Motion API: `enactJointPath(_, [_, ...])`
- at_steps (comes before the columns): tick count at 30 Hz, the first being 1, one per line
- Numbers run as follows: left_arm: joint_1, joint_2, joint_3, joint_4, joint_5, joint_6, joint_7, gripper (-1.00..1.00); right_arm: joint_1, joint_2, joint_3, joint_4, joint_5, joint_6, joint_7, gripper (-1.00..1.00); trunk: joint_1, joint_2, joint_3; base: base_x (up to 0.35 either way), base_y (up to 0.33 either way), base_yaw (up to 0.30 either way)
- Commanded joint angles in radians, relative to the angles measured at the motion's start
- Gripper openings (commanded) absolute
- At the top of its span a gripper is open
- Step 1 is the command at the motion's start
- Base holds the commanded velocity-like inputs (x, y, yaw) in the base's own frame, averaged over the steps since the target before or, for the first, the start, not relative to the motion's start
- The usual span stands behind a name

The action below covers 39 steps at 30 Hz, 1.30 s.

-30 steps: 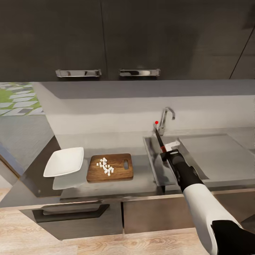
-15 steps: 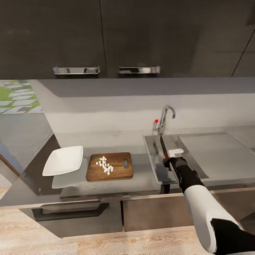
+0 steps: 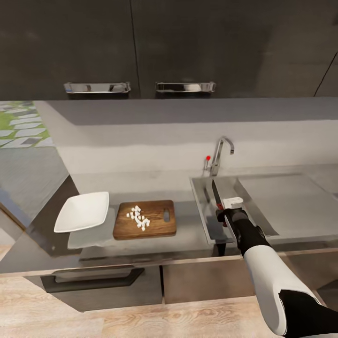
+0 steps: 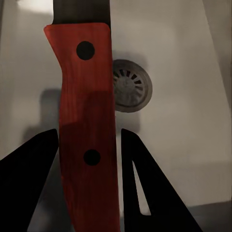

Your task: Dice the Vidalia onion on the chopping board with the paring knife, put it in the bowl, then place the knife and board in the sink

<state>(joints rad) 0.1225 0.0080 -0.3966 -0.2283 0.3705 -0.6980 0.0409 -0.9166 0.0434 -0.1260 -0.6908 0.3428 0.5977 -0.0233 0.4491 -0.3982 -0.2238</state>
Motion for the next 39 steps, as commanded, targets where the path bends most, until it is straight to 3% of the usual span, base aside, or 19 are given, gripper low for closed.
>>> enactJointPath(1, [0.000, 0.001, -0.008, -0.002, 0.007, -0.002, 0.005, 1.00, -0.001, 0.002, -0.003, -0.001, -0.001, 0.004, -0.003, -1.00, 0.001, -0.002, -0.003, 0.238, 0.000, 0.000])
enactJointPath(39, [0.000, 0.001, -0.008, -0.002, 0.007, 0.000, 0.005, 1.00, -0.001, 0.004, -0.001, 0.000, -0.001, 0.004, -0.003, -1.00, 0.001, -0.002, -0.064, 0.043, 0.000, 0.000])
